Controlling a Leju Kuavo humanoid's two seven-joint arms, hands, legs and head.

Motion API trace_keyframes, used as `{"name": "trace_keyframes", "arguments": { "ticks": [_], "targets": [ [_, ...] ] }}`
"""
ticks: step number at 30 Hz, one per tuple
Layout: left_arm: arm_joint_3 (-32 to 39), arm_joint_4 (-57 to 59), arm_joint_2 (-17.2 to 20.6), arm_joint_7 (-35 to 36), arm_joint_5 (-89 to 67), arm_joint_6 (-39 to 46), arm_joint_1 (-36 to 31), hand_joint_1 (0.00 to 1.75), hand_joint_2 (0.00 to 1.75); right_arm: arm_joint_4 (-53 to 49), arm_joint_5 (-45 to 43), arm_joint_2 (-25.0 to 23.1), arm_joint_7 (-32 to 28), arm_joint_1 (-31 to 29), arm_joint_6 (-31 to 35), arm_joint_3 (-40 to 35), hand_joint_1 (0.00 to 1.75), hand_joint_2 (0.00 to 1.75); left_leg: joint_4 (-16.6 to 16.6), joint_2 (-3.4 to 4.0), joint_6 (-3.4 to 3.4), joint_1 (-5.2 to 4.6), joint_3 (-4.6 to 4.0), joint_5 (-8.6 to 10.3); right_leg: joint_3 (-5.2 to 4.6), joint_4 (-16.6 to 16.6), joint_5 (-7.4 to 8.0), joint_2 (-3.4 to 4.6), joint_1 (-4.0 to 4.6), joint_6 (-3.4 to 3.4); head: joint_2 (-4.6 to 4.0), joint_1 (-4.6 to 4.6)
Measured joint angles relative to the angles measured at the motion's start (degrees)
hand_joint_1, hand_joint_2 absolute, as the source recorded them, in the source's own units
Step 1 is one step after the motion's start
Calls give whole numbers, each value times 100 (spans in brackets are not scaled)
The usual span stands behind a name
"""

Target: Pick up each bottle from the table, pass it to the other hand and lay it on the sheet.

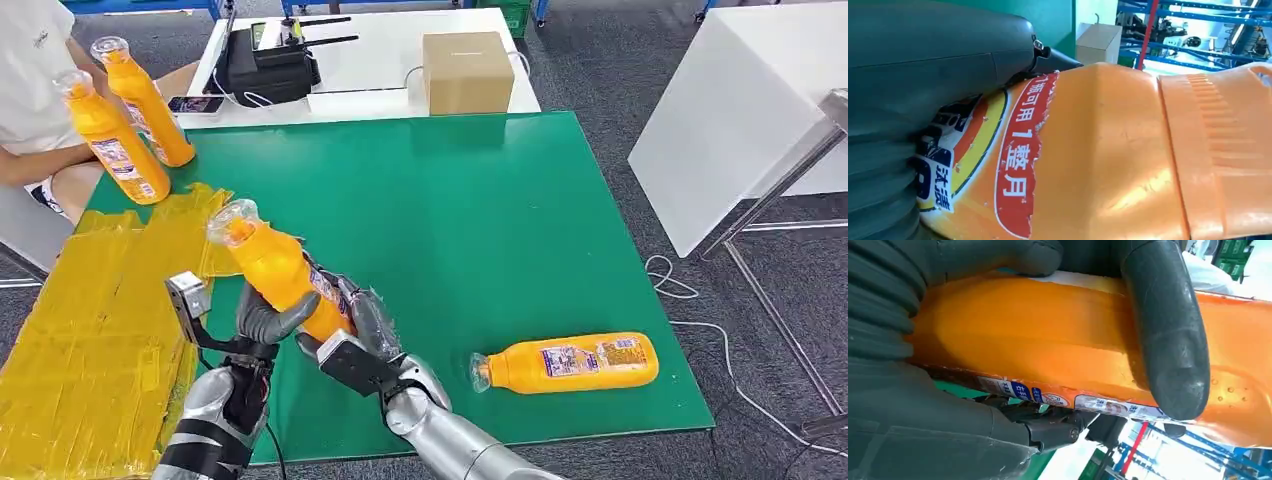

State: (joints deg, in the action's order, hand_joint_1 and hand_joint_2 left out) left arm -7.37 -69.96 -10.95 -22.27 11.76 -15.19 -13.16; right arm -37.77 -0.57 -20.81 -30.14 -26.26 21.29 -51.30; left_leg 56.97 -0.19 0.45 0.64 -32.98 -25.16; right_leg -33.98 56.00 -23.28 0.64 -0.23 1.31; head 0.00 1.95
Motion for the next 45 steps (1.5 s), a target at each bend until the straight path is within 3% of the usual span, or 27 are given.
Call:
{"name": "trace_keyframes", "arguments": {
  "ticks": [6,7,8,10,11,14,16,18,20,27,32,36,40,45],
  "targets": [
    [85,-134,-59,31,120,96,78,175,175,13,15,-7,-2,-34,35,-2,173,175,0,0,0,0,0,0,0,0,0,0,0,0,0,2],
    [98,-184,-72,33,127,136,105,175,175,13,44,-9,-7,-41,42,0,86,175,0,1,0,0,0,0,0,0,0,0,0,0,0,2],
    [111,-223,-83,39,140,168,125,175,175,13,70,-9,-11,-45,48,2,0,0,0,1,0,0,0,0,0,0,0,0,0,0,0,2],
    [147,-302,-118,42,131,271,171,175,175,13,116,-24,-33,-49,52,39,0,0,0,0,0,0,0,0,0,0,0,0,0,0,0,2],
    [162,-359,-138,33,92,363,180,175,175,13,122,-33,-53,-40,35,61,0,175,0,0,0,0,-1,0,0,1,0,0,0,0,0,2],
    [278,-656,-230,-379,-1078,1535,182,175,175,-364,318,-26,-105,175,-239,320,0,175,0,-2,0,1,-7,1,-3,2,0,-1,2,0,0,-4],
    [545,-1002,-286,-459,-2691,3373,47,175,175,-1326,1011,-20,414,554,-972,790,0,175,0,11,0,1,-5,-1,-6,3,2,5,1,1,0,2],
    [776,-1233,-282,-461,-3591,4189,-55,175,175,-2021,1504,33,866,729,-1649,1253,0,175,1,-4,0,2,-3,-1,-3,2,0,-2,1,0,0,11],
    [918,-1434,-286,-583,-4237,4480,-35,175,175,-2676,1561,81,931,968,-1921,1728,0,175,0,-48,2,4,-8,5,3,1,-9,-57,6,-4,0,0],
    [1240,-1617,-289,-756,-5152,5342,-9,175,175,-3978,1650,175,870,1595,-2044,2555,0,175,1,-28,4,-2,-12,4,1,0,-4,-45,-1,-2,0,4],
    [1859,-1716,-536,-1231,-7694,5499,-42,175,175,-4420,1626,282,745,1774,-1915,2885,0,175,1,-26,4,-2,-11,4,1,0,-4,-44,-1,-1,0,4],
    [2181,-1714,-592,-375,-9754,5510,-89,175,175,-4634,1585,437,706,1830,-1851,3138,0,175,1,-19,5,-2,-7,3,0,-2,-3,-39,-1,-1,0,4],
    [2223,-1591,-553,20,-10035,5512,-102,175,175,-4721,1561,551,708,1841,-1853,3270,0,175,1,-16,4,1,-7,3,0,-1,-3,-39,1,-2,0,7],
    [1339,-823,259,2045,-10159,5519,-169,175,175,-4725,1326,691,763,1841,-2131,3362,0,175,1,-4,4,2,-2,3,-6,0,-2,-24,4,-3,0,11]
  ]
}}
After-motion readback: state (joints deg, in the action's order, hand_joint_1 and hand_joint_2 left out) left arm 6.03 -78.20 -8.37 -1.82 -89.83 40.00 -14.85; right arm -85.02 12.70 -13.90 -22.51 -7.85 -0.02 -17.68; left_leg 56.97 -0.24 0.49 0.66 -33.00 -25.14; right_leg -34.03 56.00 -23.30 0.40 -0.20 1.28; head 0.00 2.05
